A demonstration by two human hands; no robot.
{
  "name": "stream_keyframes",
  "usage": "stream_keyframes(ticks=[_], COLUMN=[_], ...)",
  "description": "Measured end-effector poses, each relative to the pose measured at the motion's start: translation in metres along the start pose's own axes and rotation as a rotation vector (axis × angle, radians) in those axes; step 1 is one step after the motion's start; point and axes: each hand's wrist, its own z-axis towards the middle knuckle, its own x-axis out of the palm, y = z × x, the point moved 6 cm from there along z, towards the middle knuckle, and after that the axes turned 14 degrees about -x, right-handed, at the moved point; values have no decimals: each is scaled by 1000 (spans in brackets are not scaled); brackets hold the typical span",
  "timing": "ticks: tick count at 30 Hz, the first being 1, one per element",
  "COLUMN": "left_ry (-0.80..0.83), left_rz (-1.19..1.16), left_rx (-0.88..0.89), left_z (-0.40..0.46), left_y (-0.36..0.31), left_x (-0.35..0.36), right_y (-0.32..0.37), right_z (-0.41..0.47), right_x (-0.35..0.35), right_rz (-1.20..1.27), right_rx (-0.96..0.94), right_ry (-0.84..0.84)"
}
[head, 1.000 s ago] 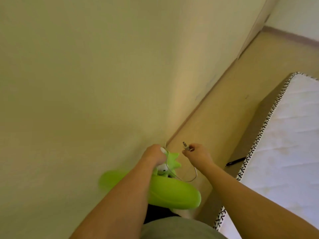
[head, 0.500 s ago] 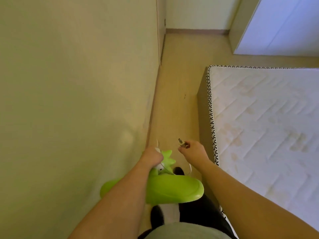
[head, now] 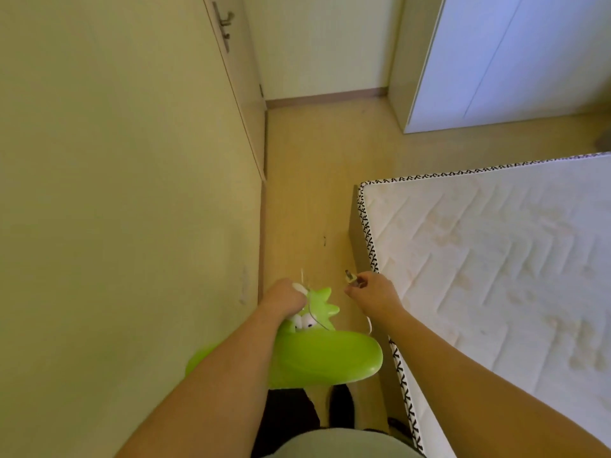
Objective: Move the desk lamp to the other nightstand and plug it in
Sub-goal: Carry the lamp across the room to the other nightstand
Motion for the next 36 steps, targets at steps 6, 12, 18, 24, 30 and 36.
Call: stream_keyframes(ticks=[6, 12, 18, 24, 30, 36], left_ry=[-14, 25, 17, -8, 25, 56], left_rz=[-2, 102, 143, 192, 234, 281], left_rx=[48, 121, 164, 202, 159, 182], left_z=[86, 188, 275, 345, 446, 516], left_y=[-103, -213, -332, -426, -529, -637], left_x=[-51, -109, -195, -252, -301, -355], right_y=[10, 36, 84, 98, 97, 119], right_z=[126, 277, 426, 543, 695, 828], right_x=[-22, -45, -86, -107, -120, -153], right_rz=[1, -16, 1, 44, 8, 60], right_rx=[29, 62, 86, 132, 161, 190], right_ry=[-5, -57, -113, -123, -83, -81])
